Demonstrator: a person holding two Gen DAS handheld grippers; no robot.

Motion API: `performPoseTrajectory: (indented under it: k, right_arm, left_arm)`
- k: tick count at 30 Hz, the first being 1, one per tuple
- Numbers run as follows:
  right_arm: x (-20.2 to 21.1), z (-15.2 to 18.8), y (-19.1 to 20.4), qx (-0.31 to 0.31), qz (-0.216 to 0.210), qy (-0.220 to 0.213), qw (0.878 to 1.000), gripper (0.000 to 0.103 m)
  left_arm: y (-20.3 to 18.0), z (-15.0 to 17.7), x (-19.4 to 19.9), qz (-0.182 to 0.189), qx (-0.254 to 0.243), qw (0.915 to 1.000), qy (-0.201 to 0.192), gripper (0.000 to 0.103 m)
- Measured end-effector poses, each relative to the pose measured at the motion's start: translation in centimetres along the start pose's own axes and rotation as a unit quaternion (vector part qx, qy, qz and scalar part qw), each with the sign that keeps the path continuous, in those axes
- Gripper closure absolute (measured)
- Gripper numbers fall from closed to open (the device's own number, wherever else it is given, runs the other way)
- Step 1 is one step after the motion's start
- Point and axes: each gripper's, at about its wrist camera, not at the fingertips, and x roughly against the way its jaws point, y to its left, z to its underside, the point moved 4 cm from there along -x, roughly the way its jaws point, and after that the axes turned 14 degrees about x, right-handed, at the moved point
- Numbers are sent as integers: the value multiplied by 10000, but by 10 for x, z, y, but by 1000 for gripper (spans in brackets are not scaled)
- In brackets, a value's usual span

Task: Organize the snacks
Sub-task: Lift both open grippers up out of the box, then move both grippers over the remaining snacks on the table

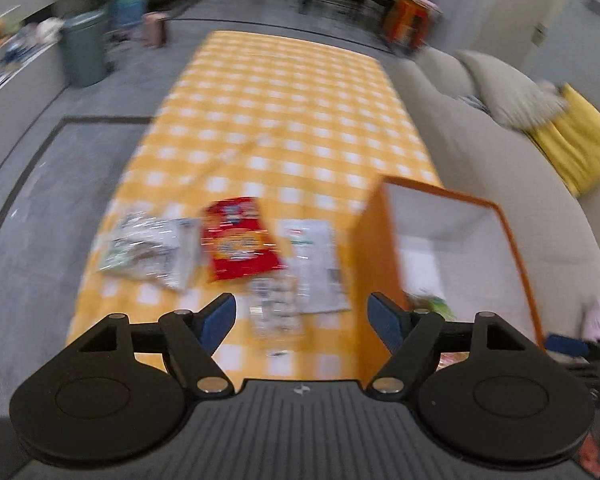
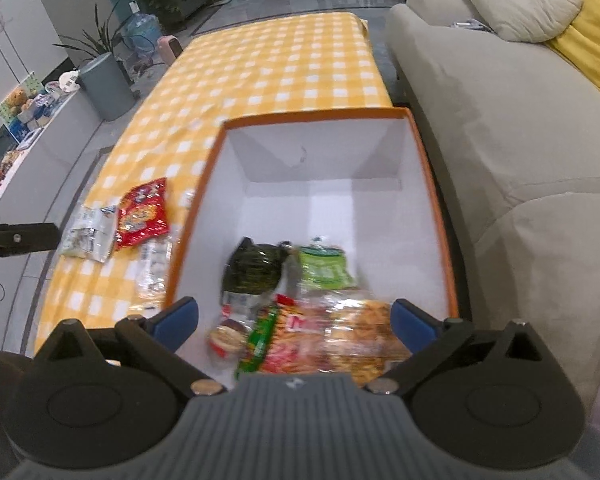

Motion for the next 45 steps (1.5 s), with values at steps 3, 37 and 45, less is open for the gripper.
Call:
performPoseTrajectory:
  k: [3, 37, 45]
  right_arm:
    - [1, -7, 19, 115, 68, -174, 9998, 3]
    - [-175, 12, 207, 1733, 141, -1033, 9793, 14]
    - [-187, 22, 199, 1683, -101, -1206, 9783, 19]
  left_arm:
    - [35, -10, -3, -113, 435, 9990, 21, 15]
    - [156, -26, -73, -418, 1608, 9826, 835, 15]
    - [150, -23, -79, -180, 1642, 9806, 1053, 15]
